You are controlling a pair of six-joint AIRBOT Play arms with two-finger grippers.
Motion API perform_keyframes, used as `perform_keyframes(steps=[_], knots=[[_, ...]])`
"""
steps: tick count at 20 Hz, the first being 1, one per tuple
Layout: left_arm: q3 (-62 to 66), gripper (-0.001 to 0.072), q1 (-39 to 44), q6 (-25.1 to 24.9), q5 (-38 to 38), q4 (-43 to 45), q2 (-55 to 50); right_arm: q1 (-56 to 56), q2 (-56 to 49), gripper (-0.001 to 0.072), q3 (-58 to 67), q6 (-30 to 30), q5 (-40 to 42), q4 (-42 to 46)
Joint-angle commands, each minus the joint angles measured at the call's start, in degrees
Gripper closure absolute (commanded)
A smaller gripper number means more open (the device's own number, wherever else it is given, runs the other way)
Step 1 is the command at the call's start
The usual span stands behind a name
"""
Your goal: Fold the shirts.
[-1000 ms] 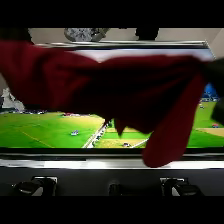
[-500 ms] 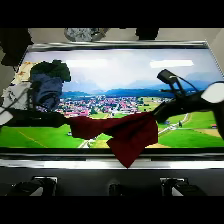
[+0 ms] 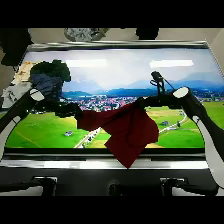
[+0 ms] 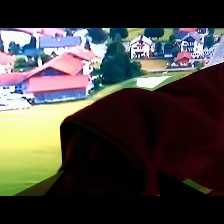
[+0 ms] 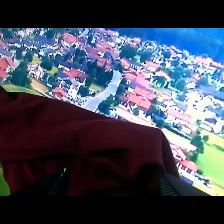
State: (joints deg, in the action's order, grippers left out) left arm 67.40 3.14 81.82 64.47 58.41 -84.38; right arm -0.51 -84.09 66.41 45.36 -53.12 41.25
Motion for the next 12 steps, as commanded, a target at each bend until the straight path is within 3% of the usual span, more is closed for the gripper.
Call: perform_keyframes(steps=[1, 4, 6, 8, 12], knots=[[6.4, -0.0013, -5.4, -4.4, 10.4, -0.3, -3.0, 5.6, 1.0, 0.0039, 4.3, -3.3, -10.6, 1.3], [4.8, -0.0013, -11.8, -5.7, 17.0, -0.4, 1.3, 17.0, 4.8, 0.0022, 7.1, -2.6, -24.9, 11.4], [-2.7, -0.0013, -12.8, -6.9, 14.5, -0.4, 4.3, 23.2, 5.0, 0.0030, 6.2, 0.6, -33.0, 19.2], [-11.2, -0.0013, -11.7, -7.0, 10.3, -3.0, 4.9, 26.4, 5.0, 0.0030, 2.8, 2.4, -34.8, 23.1], [-21.2, -0.0013, -5.7, -11.9, 0.4, -14.0, 4.9, 27.0, 5.0, 0.0027, -4.9, 2.6, -33.5, 21.9]])
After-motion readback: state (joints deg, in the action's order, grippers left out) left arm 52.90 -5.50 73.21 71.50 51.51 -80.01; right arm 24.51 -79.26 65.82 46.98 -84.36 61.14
